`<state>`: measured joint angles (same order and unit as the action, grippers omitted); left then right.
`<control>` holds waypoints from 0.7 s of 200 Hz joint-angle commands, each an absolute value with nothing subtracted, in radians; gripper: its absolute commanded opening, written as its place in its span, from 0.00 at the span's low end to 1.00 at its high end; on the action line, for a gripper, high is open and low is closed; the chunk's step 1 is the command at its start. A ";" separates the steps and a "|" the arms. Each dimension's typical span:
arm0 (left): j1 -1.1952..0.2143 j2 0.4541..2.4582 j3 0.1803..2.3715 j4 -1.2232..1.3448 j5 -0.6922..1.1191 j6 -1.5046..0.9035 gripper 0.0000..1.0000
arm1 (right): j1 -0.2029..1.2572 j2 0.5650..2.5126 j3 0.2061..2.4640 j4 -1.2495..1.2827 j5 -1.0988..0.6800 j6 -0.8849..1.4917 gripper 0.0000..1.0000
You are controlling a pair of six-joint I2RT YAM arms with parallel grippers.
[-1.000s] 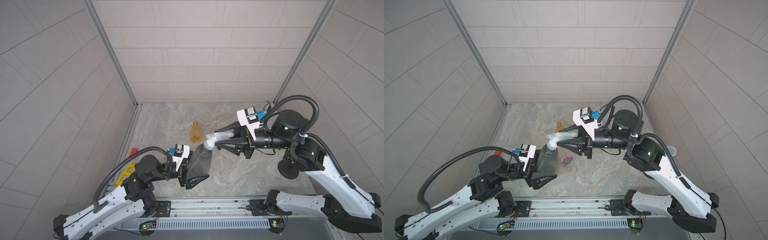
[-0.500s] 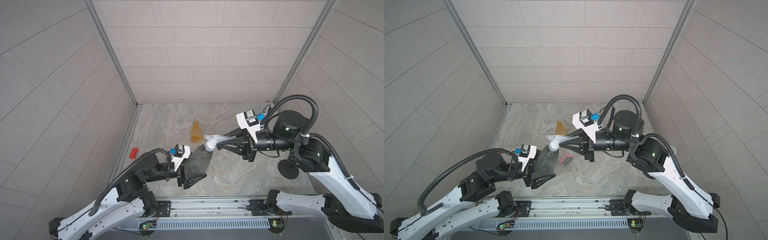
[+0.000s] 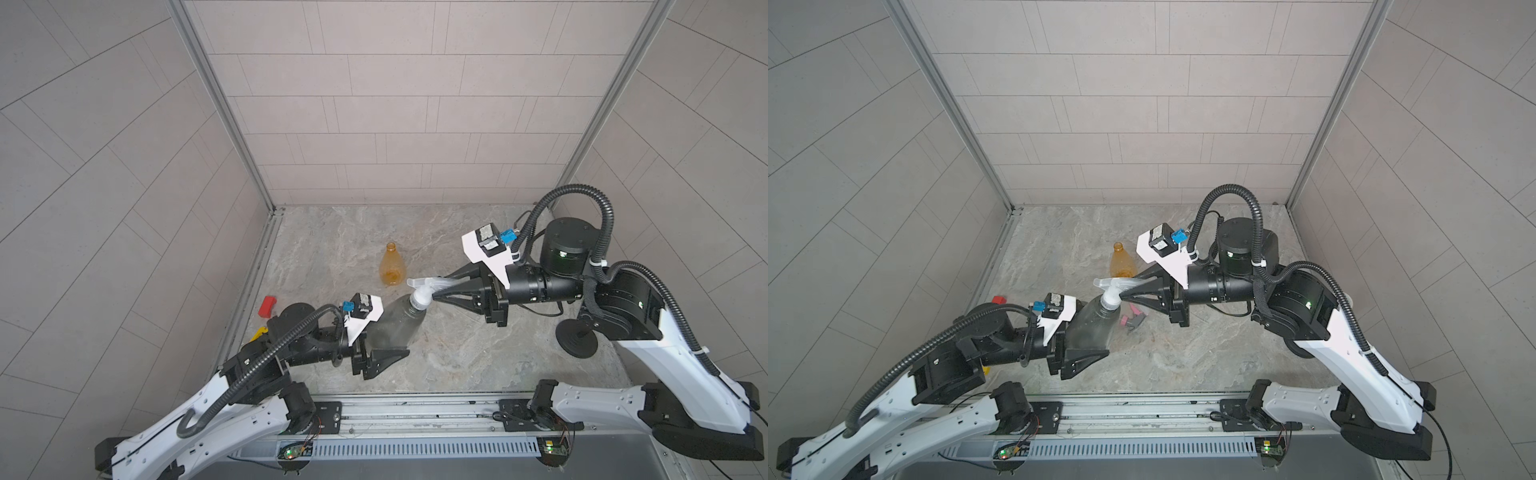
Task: Attach spray nozzles to spray bottles
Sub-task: Screw the spray nozzle on the spray bottle.
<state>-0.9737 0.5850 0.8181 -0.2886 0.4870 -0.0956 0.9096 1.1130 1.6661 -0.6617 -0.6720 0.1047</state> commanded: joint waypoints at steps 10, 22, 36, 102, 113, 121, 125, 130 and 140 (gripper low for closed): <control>-0.976 0.578 0.871 -0.192 0.450 -0.076 0.00 | 0.933 1.111 1.624 -0.694 -0.568 0.131 0.00; -0.977 0.572 0.864 -0.157 0.410 -0.085 0.00 | 0.949 1.101 1.599 -0.694 -0.520 0.144 0.00; -0.976 0.560 0.848 -0.100 0.384 -0.104 0.00 | 0.972 1.084 1.558 -0.678 -0.472 0.162 0.00; -0.977 0.584 0.887 -0.133 0.346 -0.043 0.00 | 1.082 1.136 1.588 -0.815 -0.300 0.215 0.00; -0.977 0.587 0.895 -0.147 0.341 -0.030 0.00 | 1.093 1.145 1.597 -0.835 -0.284 0.226 0.00; -0.977 0.588 0.898 -0.151 0.329 -0.026 0.00 | 1.097 1.150 1.598 -0.843 -0.269 0.242 0.00; -0.977 0.588 0.898 -0.150 0.324 -0.026 0.00 | 1.098 1.153 1.600 -0.846 -0.263 0.250 0.00; -0.976 0.588 0.896 -0.146 0.317 -0.025 0.00 | 1.099 1.155 1.599 -0.847 -0.253 0.261 0.00; -0.977 0.585 0.889 -0.129 0.305 -0.031 0.00 | 1.104 1.159 1.597 -0.845 -0.227 0.290 0.00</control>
